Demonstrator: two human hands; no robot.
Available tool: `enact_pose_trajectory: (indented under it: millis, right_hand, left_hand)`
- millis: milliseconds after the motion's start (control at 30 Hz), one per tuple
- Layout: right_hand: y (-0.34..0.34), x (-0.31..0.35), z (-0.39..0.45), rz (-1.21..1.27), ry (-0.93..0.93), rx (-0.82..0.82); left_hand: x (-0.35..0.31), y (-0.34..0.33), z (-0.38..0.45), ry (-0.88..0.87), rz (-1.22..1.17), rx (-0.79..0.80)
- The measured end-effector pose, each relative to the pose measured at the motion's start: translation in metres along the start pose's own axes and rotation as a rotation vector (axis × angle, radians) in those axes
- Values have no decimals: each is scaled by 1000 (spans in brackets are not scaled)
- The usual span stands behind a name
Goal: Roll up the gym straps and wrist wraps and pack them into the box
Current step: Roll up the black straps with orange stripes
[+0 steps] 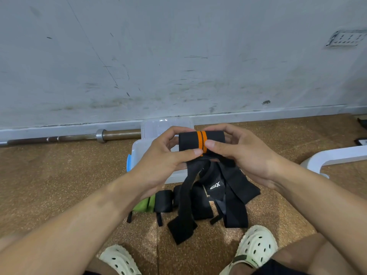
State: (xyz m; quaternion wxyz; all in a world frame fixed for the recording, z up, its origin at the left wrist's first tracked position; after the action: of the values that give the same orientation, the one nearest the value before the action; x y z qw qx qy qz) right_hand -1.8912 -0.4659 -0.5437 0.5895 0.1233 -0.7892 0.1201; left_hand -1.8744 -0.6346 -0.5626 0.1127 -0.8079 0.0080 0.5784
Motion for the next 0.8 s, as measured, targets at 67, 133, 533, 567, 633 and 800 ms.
enact_pose_trajectory:
  millis: [67, 133, 533, 567, 633, 800]
  right_hand:
    - [2, 3, 0, -65, 56, -19]
    - [2, 6, -2, -84, 95, -27]
    - [1, 18, -4, -233, 244, 1]
    - [1, 17, -3, -239, 244, 3]
    - [1, 16, -2, -261, 221, 16]
    - [6, 5, 2, -199, 51, 48]
  left_hand:
    - [1, -1, 0, 18, -16, 5]
    - [1, -2, 1, 25, -17, 20]
    - [-1, -7, -1, 65, -59, 43]
    - [-1, -6, -1, 61, -71, 39]
    - [-2, -4, 0, 52, -89, 26]
    - [-2, 0, 0, 3, -29, 27]
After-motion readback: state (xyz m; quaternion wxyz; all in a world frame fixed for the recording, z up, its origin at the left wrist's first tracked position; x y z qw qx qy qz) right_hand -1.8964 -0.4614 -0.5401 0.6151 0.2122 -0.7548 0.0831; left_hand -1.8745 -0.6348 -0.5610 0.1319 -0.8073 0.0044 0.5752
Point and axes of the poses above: each hand's wrist, its own z-axis towards the middle knuckle, its own y-axis out of the back of the hand, x = y × z, the point moved 7 cm from there along z, towards the middle knuckle
